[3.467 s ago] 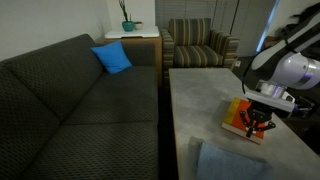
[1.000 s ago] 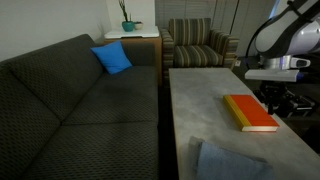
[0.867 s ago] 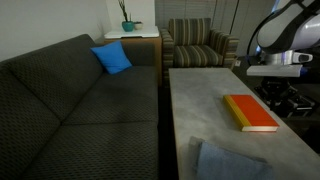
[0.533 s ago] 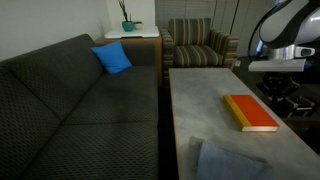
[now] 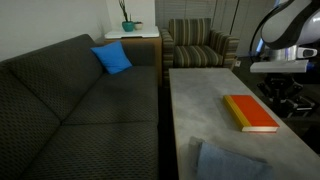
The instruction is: Move the book backward slightly
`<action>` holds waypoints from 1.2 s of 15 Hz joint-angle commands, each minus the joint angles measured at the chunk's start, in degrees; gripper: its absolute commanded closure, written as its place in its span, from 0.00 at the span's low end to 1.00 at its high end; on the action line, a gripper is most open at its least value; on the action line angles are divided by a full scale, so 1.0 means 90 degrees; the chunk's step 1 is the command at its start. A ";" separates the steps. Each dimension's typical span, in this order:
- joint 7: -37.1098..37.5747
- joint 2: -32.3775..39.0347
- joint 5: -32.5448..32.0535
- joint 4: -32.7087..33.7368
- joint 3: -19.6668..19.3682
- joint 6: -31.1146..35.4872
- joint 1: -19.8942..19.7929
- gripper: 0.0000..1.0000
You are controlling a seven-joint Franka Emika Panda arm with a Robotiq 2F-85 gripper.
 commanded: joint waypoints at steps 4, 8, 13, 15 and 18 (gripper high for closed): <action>-0.0153 -0.0305 -0.0103 -0.0381 0.0086 0.0028 -0.0045 0.35; -0.0262 -0.0354 -0.0101 -0.0391 0.0123 0.0029 -0.0047 0.08; -0.0437 -0.0464 -0.0083 -0.0345 0.0165 -0.0011 -0.0094 0.00; -0.0776 -0.0512 0.0015 -0.0292 0.0328 -0.0113 -0.0244 0.00; -0.0539 -0.0269 -0.0031 -0.0022 0.0211 -0.0037 -0.0117 0.00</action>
